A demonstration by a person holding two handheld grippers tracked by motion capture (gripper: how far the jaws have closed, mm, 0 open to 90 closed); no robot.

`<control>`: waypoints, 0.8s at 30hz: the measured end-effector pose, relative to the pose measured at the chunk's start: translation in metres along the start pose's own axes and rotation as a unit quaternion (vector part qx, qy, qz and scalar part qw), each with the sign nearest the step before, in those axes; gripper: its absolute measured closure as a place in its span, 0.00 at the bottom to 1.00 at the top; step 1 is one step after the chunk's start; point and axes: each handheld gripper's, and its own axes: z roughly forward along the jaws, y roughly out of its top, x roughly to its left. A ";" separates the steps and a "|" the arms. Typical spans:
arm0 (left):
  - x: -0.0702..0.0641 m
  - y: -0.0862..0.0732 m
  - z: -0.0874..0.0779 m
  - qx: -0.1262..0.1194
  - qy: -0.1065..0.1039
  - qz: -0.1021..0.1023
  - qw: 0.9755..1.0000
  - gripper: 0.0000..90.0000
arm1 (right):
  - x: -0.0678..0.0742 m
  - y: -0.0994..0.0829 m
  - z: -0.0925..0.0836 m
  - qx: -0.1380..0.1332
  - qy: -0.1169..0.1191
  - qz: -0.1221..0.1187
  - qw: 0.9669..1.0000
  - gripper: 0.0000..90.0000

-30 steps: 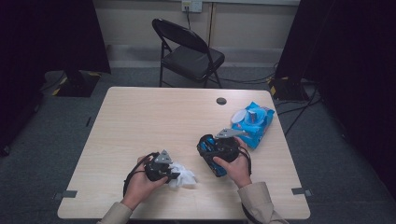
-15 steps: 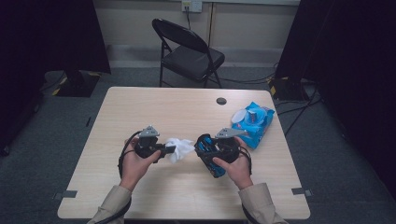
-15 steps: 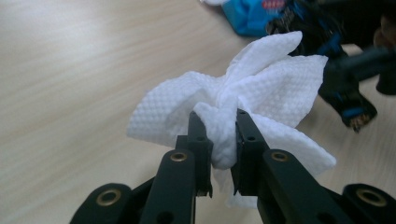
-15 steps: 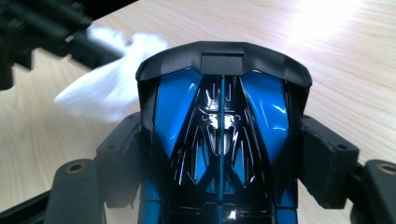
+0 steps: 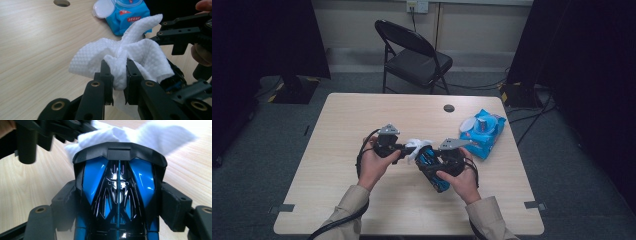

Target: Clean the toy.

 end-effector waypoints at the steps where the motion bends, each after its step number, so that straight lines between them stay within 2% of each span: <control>1: 0.000 0.000 0.001 0.003 -0.003 -0.001 1.000 0.89 | 0.000 0.000 0.000 -0.001 0.002 0.000 1.000 0.29; 5: -0.002 0.000 0.008 0.007 -0.001 0.005 1.000 0.89 | 0.001 -0.001 0.001 0.000 0.008 -0.002 1.000 0.29; 11: -0.006 0.001 0.012 0.006 0.005 0.014 1.000 0.89 | 0.000 -0.002 0.001 0.001 0.003 0.002 1.000 0.29; 19: -0.010 0.002 0.005 0.000 0.003 0.041 0.999 0.89 | -0.002 -0.001 -0.002 -0.002 -0.006 0.010 1.000 0.29; 24: -0.012 0.001 0.000 -0.002 0.000 0.048 0.999 0.89 | -0.004 -0.001 -0.003 -0.003 -0.008 0.016 1.000 0.29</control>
